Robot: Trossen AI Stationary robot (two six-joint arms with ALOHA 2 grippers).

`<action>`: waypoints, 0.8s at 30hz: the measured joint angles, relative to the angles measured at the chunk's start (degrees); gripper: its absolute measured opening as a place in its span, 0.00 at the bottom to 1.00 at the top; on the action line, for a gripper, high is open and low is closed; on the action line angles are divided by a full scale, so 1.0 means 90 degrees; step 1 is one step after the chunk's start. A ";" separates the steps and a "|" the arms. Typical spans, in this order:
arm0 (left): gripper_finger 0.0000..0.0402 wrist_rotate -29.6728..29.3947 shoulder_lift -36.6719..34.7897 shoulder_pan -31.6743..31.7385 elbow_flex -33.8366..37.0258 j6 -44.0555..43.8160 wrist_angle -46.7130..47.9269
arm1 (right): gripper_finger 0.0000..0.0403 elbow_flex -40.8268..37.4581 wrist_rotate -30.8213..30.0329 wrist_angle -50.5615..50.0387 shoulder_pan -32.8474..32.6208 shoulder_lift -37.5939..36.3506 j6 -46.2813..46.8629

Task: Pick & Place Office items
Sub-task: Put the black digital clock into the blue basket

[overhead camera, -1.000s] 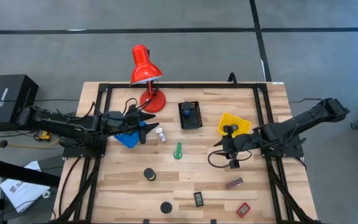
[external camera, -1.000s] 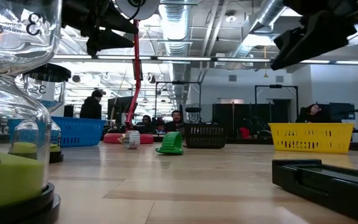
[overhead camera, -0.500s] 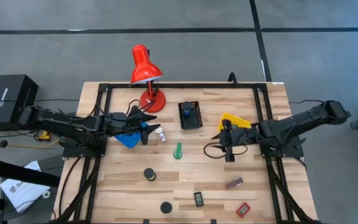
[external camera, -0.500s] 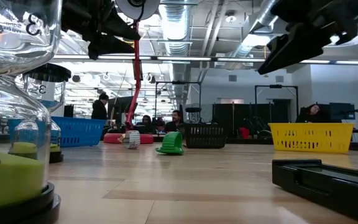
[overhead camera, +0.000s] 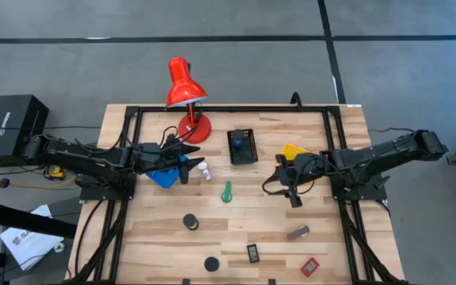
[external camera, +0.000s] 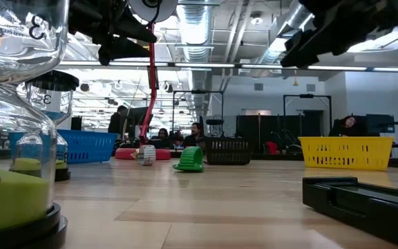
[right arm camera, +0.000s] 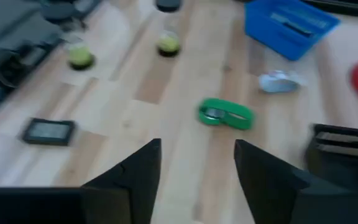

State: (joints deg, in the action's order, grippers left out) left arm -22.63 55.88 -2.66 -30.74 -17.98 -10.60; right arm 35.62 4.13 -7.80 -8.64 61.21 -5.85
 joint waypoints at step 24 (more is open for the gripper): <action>0.53 0.0000 0.0000 0.0000 0.0000 0.0126 -0.0110 | 0.50 0.3273 0.0084 -0.2013 -0.2569 0.4273 -0.1362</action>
State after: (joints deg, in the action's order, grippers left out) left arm -22.64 55.88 -2.66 -30.74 -16.85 -11.60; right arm 65.07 4.89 -25.92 -31.76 99.67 -18.10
